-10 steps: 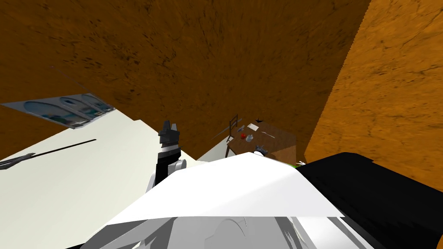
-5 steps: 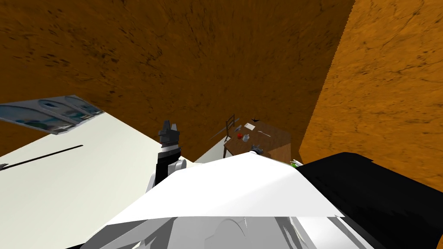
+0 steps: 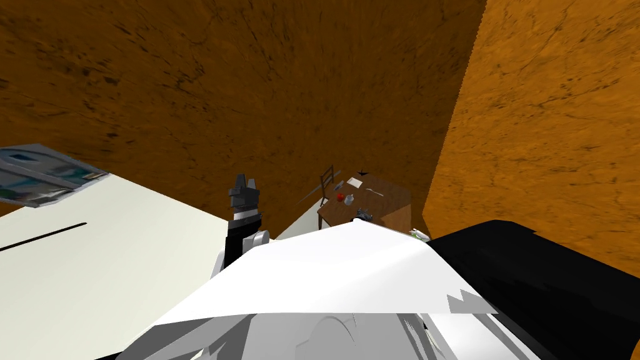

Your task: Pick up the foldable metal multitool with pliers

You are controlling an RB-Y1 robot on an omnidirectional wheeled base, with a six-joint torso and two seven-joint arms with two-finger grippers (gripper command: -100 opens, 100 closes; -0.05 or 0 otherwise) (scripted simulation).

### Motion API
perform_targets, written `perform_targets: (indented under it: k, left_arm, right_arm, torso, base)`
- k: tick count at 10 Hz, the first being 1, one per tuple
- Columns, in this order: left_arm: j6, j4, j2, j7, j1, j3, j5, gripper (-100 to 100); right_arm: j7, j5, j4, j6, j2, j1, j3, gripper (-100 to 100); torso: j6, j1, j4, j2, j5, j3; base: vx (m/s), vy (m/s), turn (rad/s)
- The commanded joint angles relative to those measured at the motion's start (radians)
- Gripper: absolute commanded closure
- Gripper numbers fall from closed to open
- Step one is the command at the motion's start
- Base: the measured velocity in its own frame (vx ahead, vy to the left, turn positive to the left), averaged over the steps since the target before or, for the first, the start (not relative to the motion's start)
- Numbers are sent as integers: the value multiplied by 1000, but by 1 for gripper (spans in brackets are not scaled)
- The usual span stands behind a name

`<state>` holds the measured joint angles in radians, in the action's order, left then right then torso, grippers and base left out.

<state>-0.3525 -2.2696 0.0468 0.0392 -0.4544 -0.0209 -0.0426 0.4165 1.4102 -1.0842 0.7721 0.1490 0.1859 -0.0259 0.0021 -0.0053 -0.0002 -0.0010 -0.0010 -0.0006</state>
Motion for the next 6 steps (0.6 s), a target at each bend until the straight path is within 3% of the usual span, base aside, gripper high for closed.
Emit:
perform_targets:
  k: [1, 2, 3, 5, 6]
  left_arm:
    - [0, 0, 0, 0, 0, 0, 0, 0]
    - [0, 0, 0, 0, 0, 0, 0, 0]
    - [0, 0, 0, 0, 0, 0, 0, 0]
    - [0, 0, 0, 0, 0, 0, 0, 0]
    - [0, 0, 0, 0, 0, 0, 0, 0]
  right_arm:
    - [2, -6, -14, 41, -17, 3, 50, -100]
    - [2, -6, -14, 41, -17, 3, 63, -100]
    - [-13, -17, -40, 76, -34, 8, 101, -100]
    - [-17, -19, -43, 70, -32, 10, 98, -100]
    - [-18, -19, -44, 72, -32, 11, 100, 100]
  torso:
    - [0, 0, 0, 0, 0, 0]
    - [0, -1, 0, 0, 0, 0]
    - [0, 0, 0, 0, 0, 0]
    - [0, 0, 0, 0, 0, 0]
    - [0, 3, 0, 1, 1, 0]
  base:
    - [29, -93, -125]
    - [21, -76, -66]
    - [10, -94, -112]
    - [14, -52, -26]
    - [2, -6, 1]
